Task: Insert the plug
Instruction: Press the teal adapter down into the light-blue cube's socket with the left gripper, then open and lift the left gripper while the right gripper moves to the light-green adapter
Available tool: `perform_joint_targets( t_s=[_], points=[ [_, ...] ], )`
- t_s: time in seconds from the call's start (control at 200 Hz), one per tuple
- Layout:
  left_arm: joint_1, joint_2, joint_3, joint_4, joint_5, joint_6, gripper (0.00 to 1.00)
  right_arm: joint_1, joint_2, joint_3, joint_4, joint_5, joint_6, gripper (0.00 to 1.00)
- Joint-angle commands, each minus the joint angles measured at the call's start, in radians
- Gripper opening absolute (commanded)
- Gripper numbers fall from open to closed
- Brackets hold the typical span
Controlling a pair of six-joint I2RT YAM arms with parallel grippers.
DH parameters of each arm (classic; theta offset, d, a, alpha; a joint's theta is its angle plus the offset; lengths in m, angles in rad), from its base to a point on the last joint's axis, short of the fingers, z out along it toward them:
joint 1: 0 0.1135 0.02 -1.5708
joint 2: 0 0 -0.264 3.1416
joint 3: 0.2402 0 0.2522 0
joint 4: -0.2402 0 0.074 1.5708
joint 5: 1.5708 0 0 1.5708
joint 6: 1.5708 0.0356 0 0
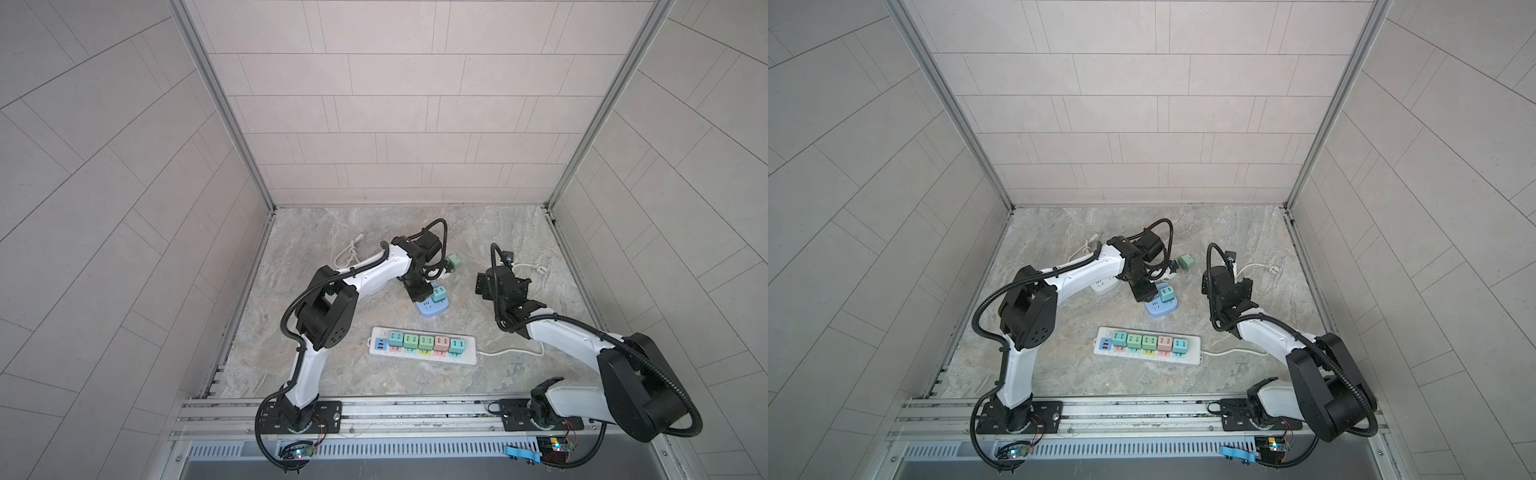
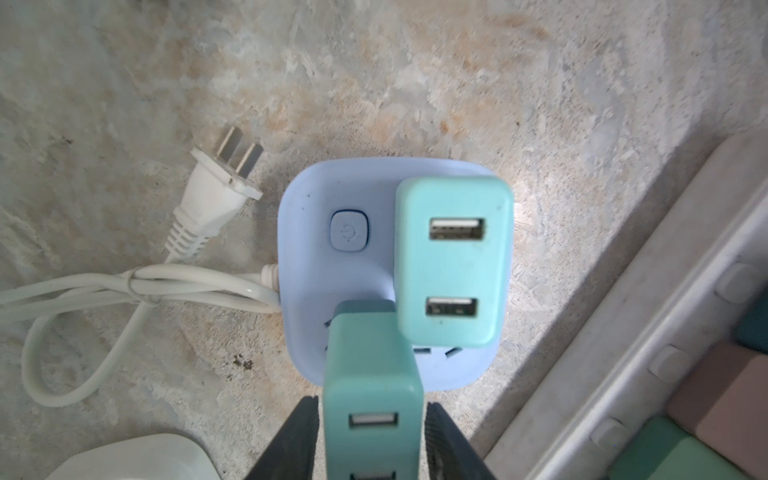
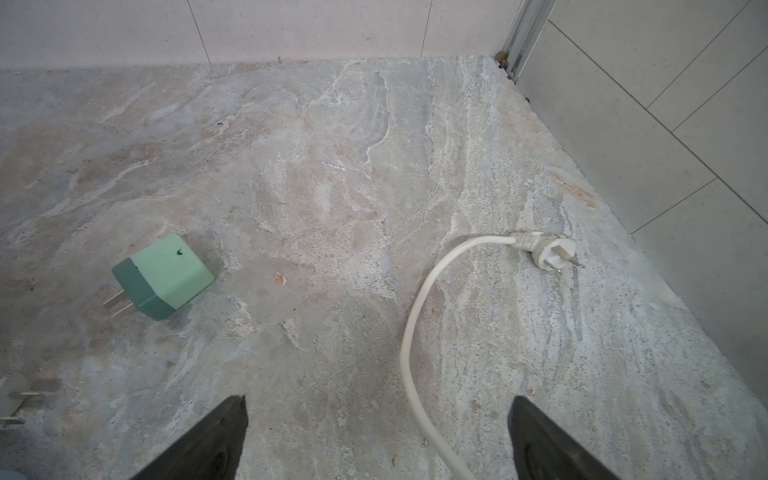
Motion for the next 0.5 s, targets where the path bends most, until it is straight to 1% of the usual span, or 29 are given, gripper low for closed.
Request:
perform_joint_targets(
  t_s=[0.0, 0.075, 0.225, 0.32, 0.435, 0.495],
  points=[
    [-0.007, -0.036, 0.017, 0.004, 0.000, 0.001, 0.45, 0.007, 0.004, 0.025, -0.015, 0.026, -0.008, 1.00],
    [-0.007, -0.030, 0.018, 0.010, 0.005, 0.001, 0.43, 0.008, 0.004, 0.026, -0.016, 0.026, -0.008, 1.00],
    [-0.007, -0.018, 0.018, 0.025, 0.003, -0.007, 0.36, 0.009, 0.004, 0.025, -0.016, 0.026, -0.008, 1.00],
    [-0.007, -0.012, 0.014, 0.038, 0.007, -0.009, 0.33, 0.009, 0.005, 0.026, -0.017, 0.028, -0.010, 1.00],
    [-0.007, 0.002, 0.015, 0.038, 0.014, -0.009, 0.21, 0.011, 0.006, 0.027, -0.016, 0.029, -0.009, 1.00],
    [-0.007, 0.008, 0.013, 0.036, 0.020, -0.009, 0.17, 0.010, 0.005, 0.027, -0.018, 0.029, -0.008, 1.00]
  ],
)
